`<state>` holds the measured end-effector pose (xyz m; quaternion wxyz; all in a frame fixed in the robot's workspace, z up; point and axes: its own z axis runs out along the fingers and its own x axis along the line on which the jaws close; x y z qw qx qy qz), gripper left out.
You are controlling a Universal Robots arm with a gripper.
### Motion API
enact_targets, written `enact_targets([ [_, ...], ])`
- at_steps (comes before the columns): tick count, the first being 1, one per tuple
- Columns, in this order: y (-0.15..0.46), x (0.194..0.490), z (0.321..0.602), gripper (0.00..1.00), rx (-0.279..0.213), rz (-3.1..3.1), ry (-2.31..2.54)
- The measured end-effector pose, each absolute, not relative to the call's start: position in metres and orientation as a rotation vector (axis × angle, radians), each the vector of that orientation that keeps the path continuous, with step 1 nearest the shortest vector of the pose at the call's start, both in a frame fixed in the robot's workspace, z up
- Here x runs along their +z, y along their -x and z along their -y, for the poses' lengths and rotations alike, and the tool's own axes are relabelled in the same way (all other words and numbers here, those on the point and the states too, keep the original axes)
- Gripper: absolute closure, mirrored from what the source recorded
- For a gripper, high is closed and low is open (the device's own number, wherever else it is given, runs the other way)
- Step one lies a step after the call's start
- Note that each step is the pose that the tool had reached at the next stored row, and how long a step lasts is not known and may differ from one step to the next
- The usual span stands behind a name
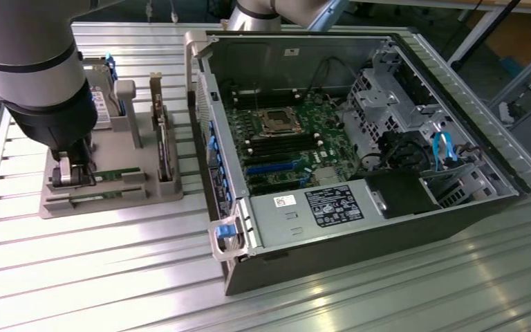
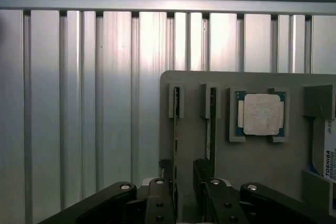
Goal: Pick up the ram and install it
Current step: 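Pick up the ram and move it above insertion slot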
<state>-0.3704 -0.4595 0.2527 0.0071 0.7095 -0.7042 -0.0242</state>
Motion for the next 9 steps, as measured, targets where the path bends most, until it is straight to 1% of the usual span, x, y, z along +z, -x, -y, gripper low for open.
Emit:
enact_targets([
  [9,0.37,0.236,0.459,0.7,-0.076,2.202,-2.219],
])
